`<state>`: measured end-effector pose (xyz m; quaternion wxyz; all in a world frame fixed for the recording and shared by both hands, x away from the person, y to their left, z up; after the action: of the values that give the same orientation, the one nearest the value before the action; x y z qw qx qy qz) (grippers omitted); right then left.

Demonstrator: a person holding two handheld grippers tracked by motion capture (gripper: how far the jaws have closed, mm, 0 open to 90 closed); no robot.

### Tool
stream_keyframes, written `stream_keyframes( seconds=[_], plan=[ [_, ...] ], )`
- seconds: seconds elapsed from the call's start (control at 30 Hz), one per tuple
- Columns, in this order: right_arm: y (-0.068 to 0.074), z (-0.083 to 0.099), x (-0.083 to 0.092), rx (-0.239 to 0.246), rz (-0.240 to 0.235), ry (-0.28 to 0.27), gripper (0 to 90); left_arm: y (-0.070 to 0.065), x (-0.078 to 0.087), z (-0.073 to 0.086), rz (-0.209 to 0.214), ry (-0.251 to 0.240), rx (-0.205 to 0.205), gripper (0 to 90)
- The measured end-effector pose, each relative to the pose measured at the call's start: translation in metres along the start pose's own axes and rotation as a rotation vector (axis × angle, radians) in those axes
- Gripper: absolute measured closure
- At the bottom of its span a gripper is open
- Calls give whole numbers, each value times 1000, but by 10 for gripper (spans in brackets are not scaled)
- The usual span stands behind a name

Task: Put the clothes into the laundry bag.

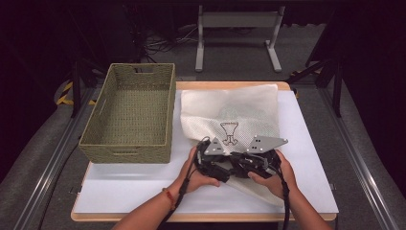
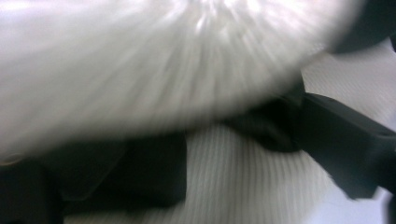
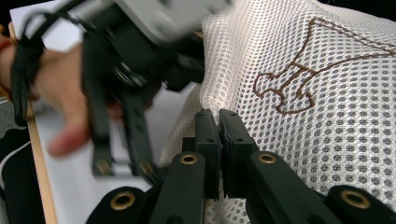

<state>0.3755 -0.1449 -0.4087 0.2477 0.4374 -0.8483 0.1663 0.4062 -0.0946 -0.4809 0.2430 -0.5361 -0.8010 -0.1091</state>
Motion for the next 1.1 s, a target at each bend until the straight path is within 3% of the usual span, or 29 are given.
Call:
stream_keyframes(
  seconds=[0.07,0.1,0.2,0.23,0.27,0.3,0.33,0.37,0.4,0.43,0.47,0.5,0.57,0.8,0.87,0.9,0.97,1.0,1.1],
  plan=[
    [0,1,1,-3,-3,-1,874,2,-14,-2,-46,7,5,102],
    [0,1,1,-3,-3,-1,874,2,-14,-2,-46,7,5,119],
    [0,4,0,-19,-14,4,874,12,-25,-5,-158,7,-17,288],
    [0,4,0,-19,-14,4,874,12,-25,-5,-158,7,-17,354],
    [0,5,0,-18,-8,8,875,14,-26,-5,-172,10,-14,354],
    [-1,7,-1,-24,-3,15,875,20,-29,-6,-200,9,-40,480],
    [-1,8,-1,-26,-4,17,875,20,-29,-6,-200,9,-40,534],
    [-1,8,-1,-26,-4,17,875,22,-30,-7,-210,3,-44,534],
    [-1,9,-1,-34,-4,19,875,24,-30,-7,-230,4,-85,619],
    [-1,9,-1,-41,1,24,876,26,-31,-8,-240,2,-108,707],
    [1,9,-1,-33,9,29,876,28,-31,-9,-244,-6,-115,739],
    [3,9,-1,-13,22,41,877,30,-30,-11,-259,-12,-128,757],
    [4,9,-2,-15,18,41,879,36,-28,-14,-288,-33,-138,773],
    [5,6,2,-57,-32,-8,882,67,-3,-33,-435,-184,-92,784],
    [4,7,-1,-72,-39,-13,882,74,-4,-34,-444,-196,-57,781],
    [3,9,-4,-77,-32,-7,882,76,-8,-32,-442,-186,-61,780],
    [0,14,-11,-88,-27,16,882,77,-15,-25,-383,-155,-65,773],
    [0,14,-11,-88,-27,16,882,77,-15,-25,-383,-155,-65,755],
    [-2,23,-17,-102,-30,46,880,73,-10,-19,-309,-142,-70,699]
  ],
)
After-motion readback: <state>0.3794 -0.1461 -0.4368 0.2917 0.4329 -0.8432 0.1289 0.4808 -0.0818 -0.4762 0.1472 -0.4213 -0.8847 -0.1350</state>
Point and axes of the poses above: each handheld gripper's, and its own axes: x roughly backward along the jaws, z roughly out of its underside, y roughly to its left, the point moved 9 cm from there along -x, roughly forward along the jaws, and after that the axes turned 2 degrees about -y, right-handed, at the moved point
